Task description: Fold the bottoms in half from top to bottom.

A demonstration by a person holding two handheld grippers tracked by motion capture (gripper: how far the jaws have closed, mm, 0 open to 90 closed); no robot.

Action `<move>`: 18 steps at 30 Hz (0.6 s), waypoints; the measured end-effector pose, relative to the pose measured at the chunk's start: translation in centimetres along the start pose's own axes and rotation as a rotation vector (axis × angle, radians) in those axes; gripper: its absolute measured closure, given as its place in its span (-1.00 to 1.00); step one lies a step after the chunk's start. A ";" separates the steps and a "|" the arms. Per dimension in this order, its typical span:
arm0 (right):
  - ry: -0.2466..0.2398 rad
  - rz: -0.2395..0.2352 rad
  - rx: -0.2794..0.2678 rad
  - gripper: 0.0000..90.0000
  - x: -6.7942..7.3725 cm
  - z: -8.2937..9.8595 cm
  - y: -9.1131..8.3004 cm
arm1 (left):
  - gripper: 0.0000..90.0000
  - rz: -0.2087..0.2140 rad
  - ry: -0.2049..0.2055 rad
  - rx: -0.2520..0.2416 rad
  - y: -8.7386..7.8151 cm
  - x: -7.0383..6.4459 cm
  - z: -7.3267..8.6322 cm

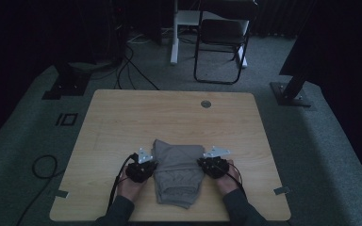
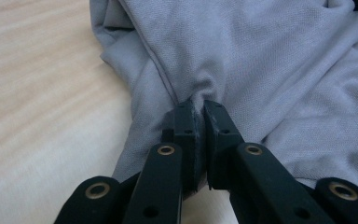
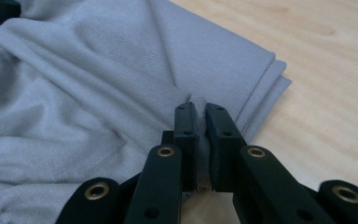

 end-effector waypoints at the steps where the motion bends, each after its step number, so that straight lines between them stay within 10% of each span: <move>1: 0.003 0.008 -0.002 0.87 -0.4 -0.3 0.3 | 0.88 -0.004 -0.005 0.001 0.4 0.3 -0.4; 14: 0.076 0.109 0.000 0.88 -5.7 -5.0 5.1 | 0.89 -0.085 -0.073 0.028 4.9 4.8 -5.5; 18: 0.090 0.108 -0.055 0.88 -6.1 -7.4 4.1 | 0.89 -0.066 -0.109 -0.052 2.9 5.5 -7.5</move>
Point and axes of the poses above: each handheld gripper's, and its own axes: y roughly forward along the jaws, z roughly out of its underside, x roughly to its left, the point moved 9 cm from there along y, roughly forward along the jaws, and after that the axes turned 1 degree about y, right-handed, at the moved point
